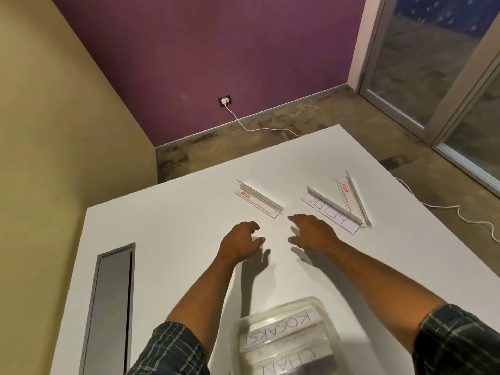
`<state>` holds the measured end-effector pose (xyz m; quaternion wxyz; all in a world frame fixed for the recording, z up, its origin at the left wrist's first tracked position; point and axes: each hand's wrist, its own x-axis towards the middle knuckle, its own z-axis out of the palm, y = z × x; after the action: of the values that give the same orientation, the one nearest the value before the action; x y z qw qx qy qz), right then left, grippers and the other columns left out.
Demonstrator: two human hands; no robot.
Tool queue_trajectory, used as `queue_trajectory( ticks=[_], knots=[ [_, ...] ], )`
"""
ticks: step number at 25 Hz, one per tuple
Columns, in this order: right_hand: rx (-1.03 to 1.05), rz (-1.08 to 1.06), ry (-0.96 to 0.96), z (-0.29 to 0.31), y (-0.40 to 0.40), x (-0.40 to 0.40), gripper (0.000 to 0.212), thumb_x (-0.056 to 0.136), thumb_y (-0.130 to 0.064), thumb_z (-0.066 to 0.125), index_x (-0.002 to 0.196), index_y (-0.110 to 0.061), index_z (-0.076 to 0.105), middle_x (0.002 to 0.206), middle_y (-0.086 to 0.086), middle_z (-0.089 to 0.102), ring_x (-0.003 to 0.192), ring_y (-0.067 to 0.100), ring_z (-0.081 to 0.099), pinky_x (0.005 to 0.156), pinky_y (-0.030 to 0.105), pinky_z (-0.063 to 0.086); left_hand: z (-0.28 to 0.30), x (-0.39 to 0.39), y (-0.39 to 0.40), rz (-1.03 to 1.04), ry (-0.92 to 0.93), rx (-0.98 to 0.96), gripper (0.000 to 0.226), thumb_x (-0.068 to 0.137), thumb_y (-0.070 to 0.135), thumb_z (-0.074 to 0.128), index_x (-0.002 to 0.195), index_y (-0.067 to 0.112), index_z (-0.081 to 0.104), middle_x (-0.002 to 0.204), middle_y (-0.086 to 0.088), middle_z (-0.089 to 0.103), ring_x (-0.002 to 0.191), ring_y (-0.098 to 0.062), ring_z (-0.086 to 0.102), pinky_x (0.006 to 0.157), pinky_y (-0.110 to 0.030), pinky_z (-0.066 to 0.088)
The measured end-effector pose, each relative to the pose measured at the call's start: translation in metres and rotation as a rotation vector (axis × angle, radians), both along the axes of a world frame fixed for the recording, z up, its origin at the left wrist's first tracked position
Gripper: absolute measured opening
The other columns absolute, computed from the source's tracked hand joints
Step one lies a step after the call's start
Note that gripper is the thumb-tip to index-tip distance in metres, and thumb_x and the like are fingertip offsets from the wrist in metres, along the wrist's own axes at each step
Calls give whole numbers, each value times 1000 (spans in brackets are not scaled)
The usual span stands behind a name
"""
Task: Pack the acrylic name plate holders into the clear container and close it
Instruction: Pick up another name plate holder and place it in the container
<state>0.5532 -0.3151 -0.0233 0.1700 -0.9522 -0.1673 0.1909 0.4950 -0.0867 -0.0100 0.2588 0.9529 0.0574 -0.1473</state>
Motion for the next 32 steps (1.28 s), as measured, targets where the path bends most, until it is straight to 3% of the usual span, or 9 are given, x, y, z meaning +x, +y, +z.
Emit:
queue_trajectory(
  ticks=[3,8,12,14,16,18,22,26,32],
  knots=[
    [5,25,58,-14,11,34,78,89,-44,66,156,-29,29,163,-6,29,146,20,33,115,36,32,-14,35,2,84,4,-106,52,92,38,67,139,18,57,135,-3,64,120,-23,62,100,-38,51],
    [149,-100,162,-43,30,73,77,94,-41,62,158,-25,23,162,-2,33,145,22,37,117,39,33,-36,81,-8,285,-12,-271,61,93,36,68,147,14,49,128,-5,70,116,-23,67,101,-30,49],
    [155,-77,159,-71,41,86,69,101,-32,49,160,-29,14,167,-5,15,150,21,24,120,39,26,-62,113,-26,496,4,-514,58,96,37,64,145,9,50,120,-7,73,92,-21,76,97,-39,57],
    [130,-52,140,-81,42,88,67,101,-27,46,159,-35,13,168,-9,9,151,21,22,116,41,27,-74,123,-35,604,26,-604,46,99,35,60,134,5,60,113,-13,75,94,-26,75,95,-46,58],
    [138,-44,142,-89,42,88,67,100,-22,45,157,-39,16,168,-11,9,150,20,22,115,42,28,-82,130,-41,655,22,-651,35,101,32,55,104,2,71,93,-16,76,84,-32,72,87,-47,60],
    [168,-28,156,-94,42,87,67,97,-16,44,155,-44,22,166,-14,14,149,19,25,116,41,29,-85,134,-47,697,36,-735,36,102,29,52,81,3,68,79,-18,72,73,-33,66,74,-42,58],
    [291,-13,224,-93,41,82,72,92,-10,46,148,-51,31,156,-15,41,140,19,45,112,39,42,-90,135,-46,808,36,-648,27,98,23,57,77,8,66,86,-16,76,82,-37,75,83,-45,62],
    [315,89,214,-85,35,73,76,91,-13,52,145,-58,24,150,-11,51,133,21,53,106,40,47,-80,128,-37,856,14,-532,18,88,7,52,80,14,66,92,-13,77,87,-33,75,83,-44,62],
    [177,82,39,-42,7,64,81,91,-18,61,156,-44,20,164,-15,22,145,15,36,117,37,34,-49,84,-36,878,-13,-595,21,93,4,47,95,10,67,74,-8,75,67,-22,70,74,-34,59]
  ],
)
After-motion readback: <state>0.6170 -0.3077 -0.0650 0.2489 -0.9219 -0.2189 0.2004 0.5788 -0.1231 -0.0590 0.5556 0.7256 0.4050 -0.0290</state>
